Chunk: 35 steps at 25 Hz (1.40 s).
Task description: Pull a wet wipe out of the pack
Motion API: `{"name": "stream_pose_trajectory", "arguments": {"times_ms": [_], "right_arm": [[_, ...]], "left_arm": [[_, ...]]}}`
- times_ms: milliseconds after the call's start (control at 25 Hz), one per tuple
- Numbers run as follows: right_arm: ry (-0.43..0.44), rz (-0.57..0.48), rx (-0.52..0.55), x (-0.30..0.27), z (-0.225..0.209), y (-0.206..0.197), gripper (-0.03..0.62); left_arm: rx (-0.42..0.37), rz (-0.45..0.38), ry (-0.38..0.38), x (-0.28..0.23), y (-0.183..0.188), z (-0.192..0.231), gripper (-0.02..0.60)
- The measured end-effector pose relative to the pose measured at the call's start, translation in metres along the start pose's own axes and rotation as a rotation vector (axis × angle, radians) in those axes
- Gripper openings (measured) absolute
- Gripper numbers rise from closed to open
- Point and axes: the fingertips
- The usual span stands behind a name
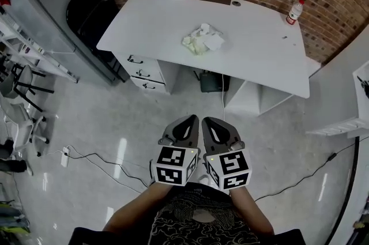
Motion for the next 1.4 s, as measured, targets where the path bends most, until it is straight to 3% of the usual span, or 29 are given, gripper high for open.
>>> {"name": "stream_pose_trajectory", "arguments": {"times_ms": [800,1400], "right_arm": [[-0.137,0.026,-0.054,-0.13,-0.016,0.059,0.018],[-0.173,0.016,-0.062,-0.165,-0.045,0.079,0.018]], "left_arm": [[-0.061,0.034,-0.18,-0.083,0.058,0.103,0.011],[-0.056,0.028,-0.2,-0.12,0.079,0.126,0.011]]}}
Point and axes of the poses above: the fingertips, and each gripper's own axes: x backward along the fingers, z to its left, y out of its top, and after that the axes turned 11 degrees about y, right-handed
